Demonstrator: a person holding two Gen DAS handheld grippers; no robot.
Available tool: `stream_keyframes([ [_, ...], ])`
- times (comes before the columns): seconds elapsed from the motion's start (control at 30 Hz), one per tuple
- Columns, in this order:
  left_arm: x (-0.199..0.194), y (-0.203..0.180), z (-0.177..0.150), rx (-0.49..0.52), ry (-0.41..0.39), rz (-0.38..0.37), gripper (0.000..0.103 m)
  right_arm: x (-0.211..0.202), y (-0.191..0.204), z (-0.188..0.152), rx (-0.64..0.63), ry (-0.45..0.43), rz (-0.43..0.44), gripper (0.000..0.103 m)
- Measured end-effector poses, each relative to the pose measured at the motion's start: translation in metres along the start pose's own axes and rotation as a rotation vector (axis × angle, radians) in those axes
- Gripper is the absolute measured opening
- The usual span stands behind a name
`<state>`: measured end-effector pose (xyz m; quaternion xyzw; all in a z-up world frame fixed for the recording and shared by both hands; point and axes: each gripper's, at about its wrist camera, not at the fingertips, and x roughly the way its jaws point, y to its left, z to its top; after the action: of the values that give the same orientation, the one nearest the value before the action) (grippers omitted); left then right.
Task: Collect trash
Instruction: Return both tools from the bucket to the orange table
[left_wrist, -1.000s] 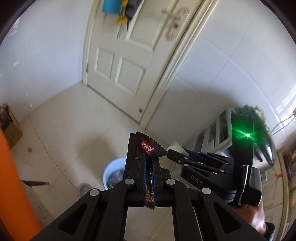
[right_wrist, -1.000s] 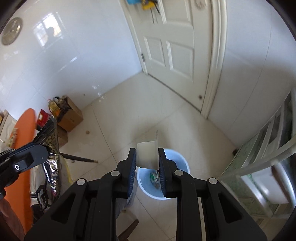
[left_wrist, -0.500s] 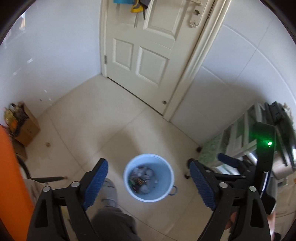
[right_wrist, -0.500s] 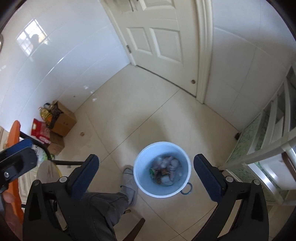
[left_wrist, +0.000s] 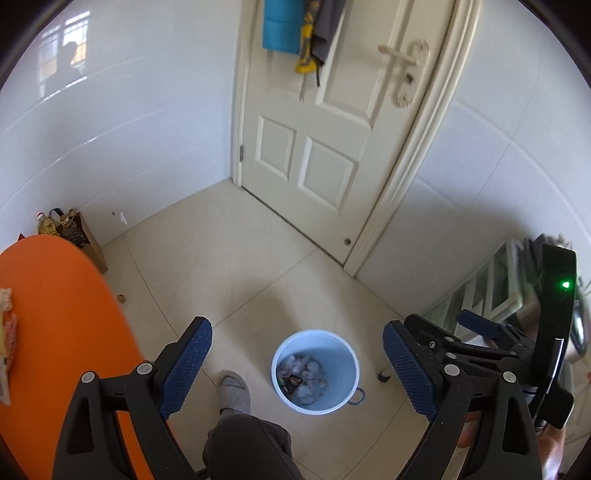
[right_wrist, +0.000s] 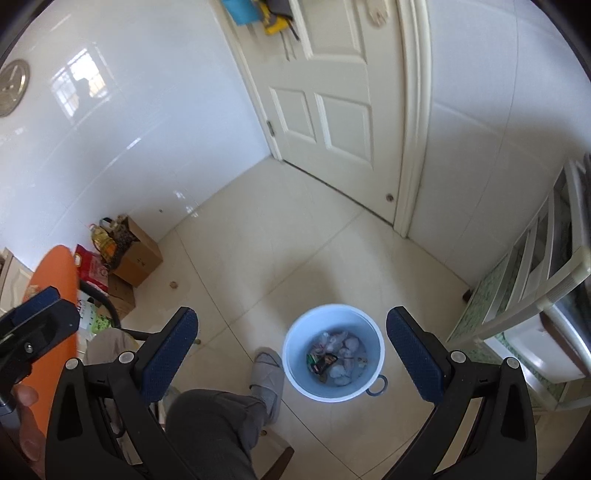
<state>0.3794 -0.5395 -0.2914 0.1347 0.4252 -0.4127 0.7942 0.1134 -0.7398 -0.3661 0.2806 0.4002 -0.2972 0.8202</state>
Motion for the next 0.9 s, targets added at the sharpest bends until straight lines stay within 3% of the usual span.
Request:
stream_keyframes([
  [0.2,-0.082,0.037,-0.025,-0.040,-0.097,0.025,0.093,-0.042,0.047,0.004,-0.065,-0.077,0.042,0.103],
  [0.23,-0.095,0.045,-0.030,-0.021,-0.106,-0.010,0.095,-0.047,0.054,0.005,-0.074,-0.088,0.049,0.103],
  [0.33,-0.133,0.068,-0.046,-0.046,-0.162,0.024,0.096,-0.066,0.084,0.004,-0.120,-0.124,0.082,0.103],
  [0.63,-0.235,0.123,-0.100,-0.148,-0.302,0.176,0.097,-0.109,0.180,-0.002,-0.249,-0.215,0.207,0.103],
  [0.9,-0.316,0.147,-0.162,-0.259,-0.402,0.326,0.099,-0.133,0.256,-0.020,-0.358,-0.259,0.332,0.103],
])
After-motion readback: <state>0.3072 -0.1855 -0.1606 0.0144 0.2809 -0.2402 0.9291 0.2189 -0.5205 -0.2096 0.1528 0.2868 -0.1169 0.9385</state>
